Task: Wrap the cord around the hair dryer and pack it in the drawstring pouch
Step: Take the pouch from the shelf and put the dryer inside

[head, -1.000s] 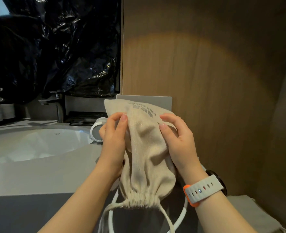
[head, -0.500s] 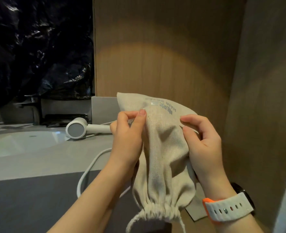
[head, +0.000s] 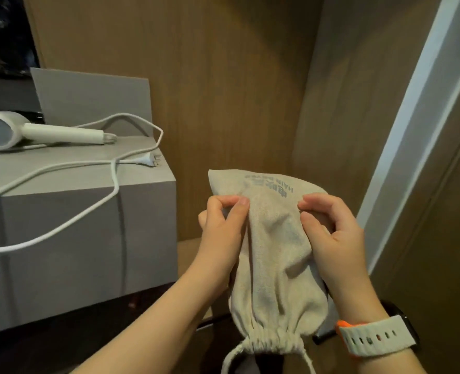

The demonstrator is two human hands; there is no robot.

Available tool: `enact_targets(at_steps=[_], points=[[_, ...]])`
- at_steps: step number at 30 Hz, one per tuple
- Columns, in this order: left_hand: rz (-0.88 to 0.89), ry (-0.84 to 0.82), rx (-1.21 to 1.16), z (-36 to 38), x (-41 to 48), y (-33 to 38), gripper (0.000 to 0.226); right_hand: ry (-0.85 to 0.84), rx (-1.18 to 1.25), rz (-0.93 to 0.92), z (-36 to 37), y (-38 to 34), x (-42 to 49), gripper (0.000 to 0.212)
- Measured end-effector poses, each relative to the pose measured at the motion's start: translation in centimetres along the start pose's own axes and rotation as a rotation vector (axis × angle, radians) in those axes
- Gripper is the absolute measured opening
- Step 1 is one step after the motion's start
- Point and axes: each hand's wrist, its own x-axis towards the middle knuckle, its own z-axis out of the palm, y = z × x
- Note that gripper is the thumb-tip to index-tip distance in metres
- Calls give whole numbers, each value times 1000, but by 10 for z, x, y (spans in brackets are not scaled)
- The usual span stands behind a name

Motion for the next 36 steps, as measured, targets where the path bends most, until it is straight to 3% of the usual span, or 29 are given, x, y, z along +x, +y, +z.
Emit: enact_targets(at_steps=[7, 13, 16, 25, 32, 36], points=[[-254, -25, 1, 20, 23, -88, 11, -14, -30, 200, 4, 94, -16, 29], [-425, 21, -36, 6, 60, -157, 41, -144, -27, 367, 41, 175, -20, 28], [-515, 97, -11, -1, 81, -190, 34, -184, -12, 422, 63, 213, -18, 29], [-584, 213, 105, -21, 113, -263, 22, -209, -60, 539, 118, 300, -25, 33], [-581, 95, 208, -16, 130, -301, 32, -131, -178, 578, 132, 343, -45, 29], [-564, 37, 296, -7, 143, -311, 24, -199, -294, 564, 135, 355, -47, 22]])
